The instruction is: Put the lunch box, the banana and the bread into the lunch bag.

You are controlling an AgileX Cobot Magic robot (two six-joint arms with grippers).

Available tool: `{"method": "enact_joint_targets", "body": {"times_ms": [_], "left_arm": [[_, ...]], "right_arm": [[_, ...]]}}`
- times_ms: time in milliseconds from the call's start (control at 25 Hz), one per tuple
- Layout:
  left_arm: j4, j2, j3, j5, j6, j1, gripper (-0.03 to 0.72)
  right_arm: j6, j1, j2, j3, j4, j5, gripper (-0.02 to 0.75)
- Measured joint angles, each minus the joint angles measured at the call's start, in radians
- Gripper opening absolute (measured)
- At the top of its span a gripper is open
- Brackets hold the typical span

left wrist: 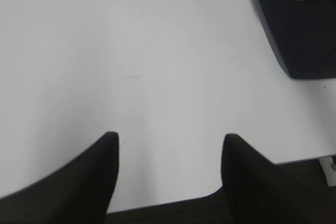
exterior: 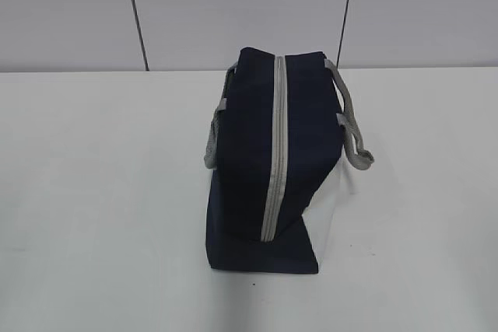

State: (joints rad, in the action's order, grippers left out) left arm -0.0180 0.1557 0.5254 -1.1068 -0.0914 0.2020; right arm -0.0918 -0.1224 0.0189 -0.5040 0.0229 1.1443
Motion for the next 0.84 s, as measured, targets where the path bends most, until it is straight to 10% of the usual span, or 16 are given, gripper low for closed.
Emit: {"method": "enact_joint_targets", "body": {"times_ms": [840], "left_arm": [[0.001, -0.171, -0.001, 0.0, 0.0, -0.132, 0.403]], "right_arm": [[0.002, 0.112, 0.0, 0.002, 0.0, 0.0, 0.577]]}}
